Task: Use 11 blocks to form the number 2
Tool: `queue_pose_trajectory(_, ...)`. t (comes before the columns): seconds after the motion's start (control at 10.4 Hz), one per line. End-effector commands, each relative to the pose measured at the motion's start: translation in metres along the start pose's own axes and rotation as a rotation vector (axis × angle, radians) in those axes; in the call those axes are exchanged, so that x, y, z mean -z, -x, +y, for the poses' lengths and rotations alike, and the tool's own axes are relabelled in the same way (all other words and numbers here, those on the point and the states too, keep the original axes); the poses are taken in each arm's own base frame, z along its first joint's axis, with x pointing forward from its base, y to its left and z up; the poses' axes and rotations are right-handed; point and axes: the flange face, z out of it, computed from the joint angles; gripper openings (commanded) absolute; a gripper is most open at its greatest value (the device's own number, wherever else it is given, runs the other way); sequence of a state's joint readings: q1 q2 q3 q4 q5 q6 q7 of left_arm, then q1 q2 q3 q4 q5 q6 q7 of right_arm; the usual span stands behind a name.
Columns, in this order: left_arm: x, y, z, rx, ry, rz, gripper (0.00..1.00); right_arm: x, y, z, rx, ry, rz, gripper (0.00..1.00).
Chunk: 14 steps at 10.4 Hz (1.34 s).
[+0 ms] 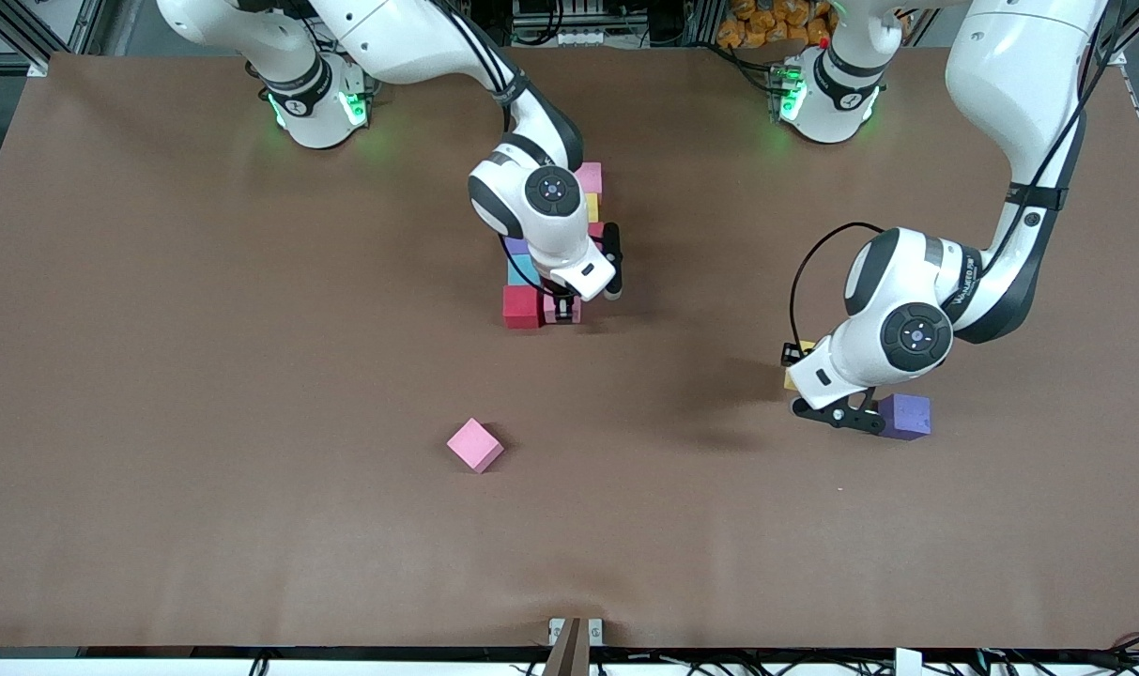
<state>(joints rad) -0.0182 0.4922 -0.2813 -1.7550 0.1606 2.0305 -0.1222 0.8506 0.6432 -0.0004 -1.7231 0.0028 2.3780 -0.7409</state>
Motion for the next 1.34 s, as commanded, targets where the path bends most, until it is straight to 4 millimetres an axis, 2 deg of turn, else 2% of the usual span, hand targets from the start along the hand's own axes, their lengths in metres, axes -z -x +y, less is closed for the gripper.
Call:
queue_pose_trajectory(0.0,0.0105,0.0045,0.0026,0.018,0.004,-0.003,0.46,-0.0091,0.0063,-0.0021,0.016,-0.005,0.001,0.53)
queue_pose_trajectory(0.86,0.0094,0.004,0.0035,0.016,0.003,-0.004,0.46,-0.0154,0.006,-0.0032,0.019,-0.006,0.0,0.55)
queue_pose_trajectory(0.96,0.0085,0.0037,0.0026,0.017,0.003,-0.004,0.46,-0.0154,0.006,-0.0032,0.019,-0.006,0.0,0.6)
queue_pose_trajectory(1.05,0.0094,0.0038,0.0026,0.017,0.003,-0.003,0.46,-0.0156,0.0054,-0.004,0.019,-0.007,-0.001,0.69)
queue_pose_trajectory(1.25,0.0122,0.0045,0.0081,0.013,-0.003,0.001,0.46,-0.015,0.0044,-0.0044,0.021,-0.006,0.0,1.0)
